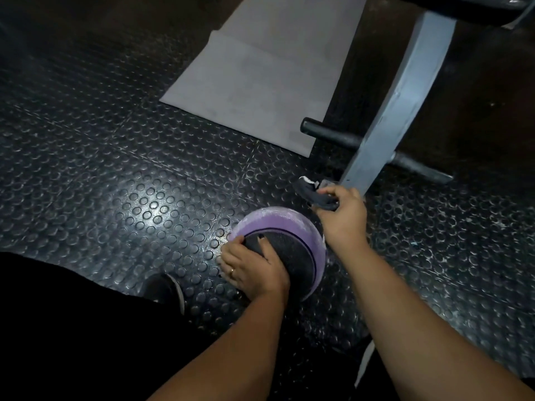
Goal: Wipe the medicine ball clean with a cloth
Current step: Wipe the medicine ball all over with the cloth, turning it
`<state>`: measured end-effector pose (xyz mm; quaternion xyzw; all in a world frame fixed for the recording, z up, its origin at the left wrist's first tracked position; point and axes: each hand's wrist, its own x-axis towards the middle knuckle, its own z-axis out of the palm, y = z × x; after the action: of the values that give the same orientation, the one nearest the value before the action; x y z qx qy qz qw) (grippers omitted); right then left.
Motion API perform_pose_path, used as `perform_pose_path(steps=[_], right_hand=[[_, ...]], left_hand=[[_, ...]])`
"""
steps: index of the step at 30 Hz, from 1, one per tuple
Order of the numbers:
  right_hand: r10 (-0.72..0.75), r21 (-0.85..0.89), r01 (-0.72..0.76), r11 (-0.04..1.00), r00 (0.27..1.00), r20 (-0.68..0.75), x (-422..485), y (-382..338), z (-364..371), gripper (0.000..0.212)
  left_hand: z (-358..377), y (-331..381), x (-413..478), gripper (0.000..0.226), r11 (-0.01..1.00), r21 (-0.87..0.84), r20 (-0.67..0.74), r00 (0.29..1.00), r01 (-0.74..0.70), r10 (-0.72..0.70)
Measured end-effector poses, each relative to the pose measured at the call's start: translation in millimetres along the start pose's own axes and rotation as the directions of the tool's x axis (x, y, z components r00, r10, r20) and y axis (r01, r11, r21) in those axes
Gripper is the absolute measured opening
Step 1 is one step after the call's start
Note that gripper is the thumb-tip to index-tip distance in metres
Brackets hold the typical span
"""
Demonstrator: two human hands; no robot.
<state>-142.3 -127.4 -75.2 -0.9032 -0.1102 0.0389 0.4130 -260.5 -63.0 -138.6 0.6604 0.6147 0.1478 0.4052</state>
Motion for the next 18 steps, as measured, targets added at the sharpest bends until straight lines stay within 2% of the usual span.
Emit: perform_pose_path(steps=[2, 6, 8, 12, 14, 15, 18], right_hand=[[-0.02, -0.088, 0.02, 0.996, 1.0, 0.01, -4.6, -2.3, 3.7, 0.029], [-0.047, -0.177, 0.019, 0.984, 0.987, -0.155, -9.6, 2.0, 4.5, 0.021], [0.0, -0.163, -0.032, 0.986, 0.981, -0.191, -4.9, 6.6, -1.1, 0.021], [0.084, -0.06, -0.092, 0.994, 0.989, -0.119, 1.9, 18.8, -14.4, 0.017], [0.05, -0.067, -0.058, 0.996, 0.992, -0.114, -7.7, 23.2, -14.3, 0.02], [0.017, -0.071, -0.025, 0.997, 0.995, -0.103, -14.8, 23.1, -11.3, 0.024], [-0.112, -0.098, 0.118, 0.988, 0.992, 0.065, -35.0, 14.7, 8.2, 0.047]], left_hand=[[0.2, -9.5, -3.0, 0.055, 0.991, 0.018, -0.007, 0.991, -0.132, 0.132], [-0.4, -16.6, 11.4, 0.048, 0.937, 0.097, 0.099, 0.94, -0.336, 0.327], [-2.8, -13.4, 25.6, 0.047, 0.878, 0.135, 0.182, 0.883, -0.459, 0.433], [-13.0, -10.0, 51.6, 0.032, 0.765, 0.238, 0.31, 0.793, -0.599, 0.524], [-15.3, -6.8, 51.1, 0.033, 0.774, 0.272, 0.317, 0.813, -0.571, 0.489], [-14.5, -2.3, 47.3, 0.034, 0.813, 0.268, 0.3, 0.847, -0.517, 0.44], [-9.7, 7.0, 37.5, 0.029, 0.922, 0.212, 0.226, 0.934, -0.325, 0.277]])
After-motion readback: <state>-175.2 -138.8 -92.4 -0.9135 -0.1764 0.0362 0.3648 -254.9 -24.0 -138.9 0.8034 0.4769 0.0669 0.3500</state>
